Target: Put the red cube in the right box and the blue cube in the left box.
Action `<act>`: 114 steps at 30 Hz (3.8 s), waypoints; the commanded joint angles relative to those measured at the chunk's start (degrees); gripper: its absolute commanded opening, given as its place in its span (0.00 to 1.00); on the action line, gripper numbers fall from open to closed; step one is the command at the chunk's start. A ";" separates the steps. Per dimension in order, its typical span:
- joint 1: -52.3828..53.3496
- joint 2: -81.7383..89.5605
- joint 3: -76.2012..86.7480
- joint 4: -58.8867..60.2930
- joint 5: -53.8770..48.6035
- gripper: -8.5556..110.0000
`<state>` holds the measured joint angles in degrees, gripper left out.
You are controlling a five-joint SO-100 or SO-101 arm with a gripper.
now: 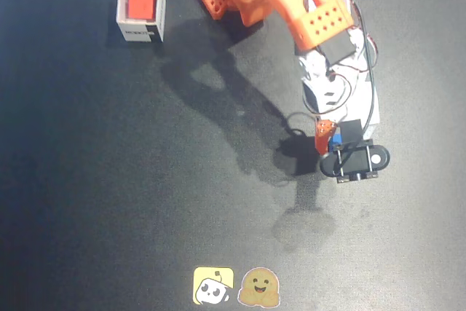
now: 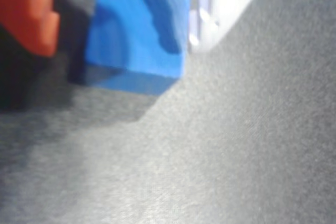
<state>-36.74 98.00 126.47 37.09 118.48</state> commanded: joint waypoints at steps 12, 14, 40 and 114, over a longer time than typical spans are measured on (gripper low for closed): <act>-2.20 -4.39 -3.52 -4.48 2.55 0.26; -2.37 -4.75 -3.52 -4.48 2.99 0.26; -1.85 2.64 -2.64 8.26 4.48 0.15; -36.04 50.19 13.89 49.31 0.97 0.16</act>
<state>-72.60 147.13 140.80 87.10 119.44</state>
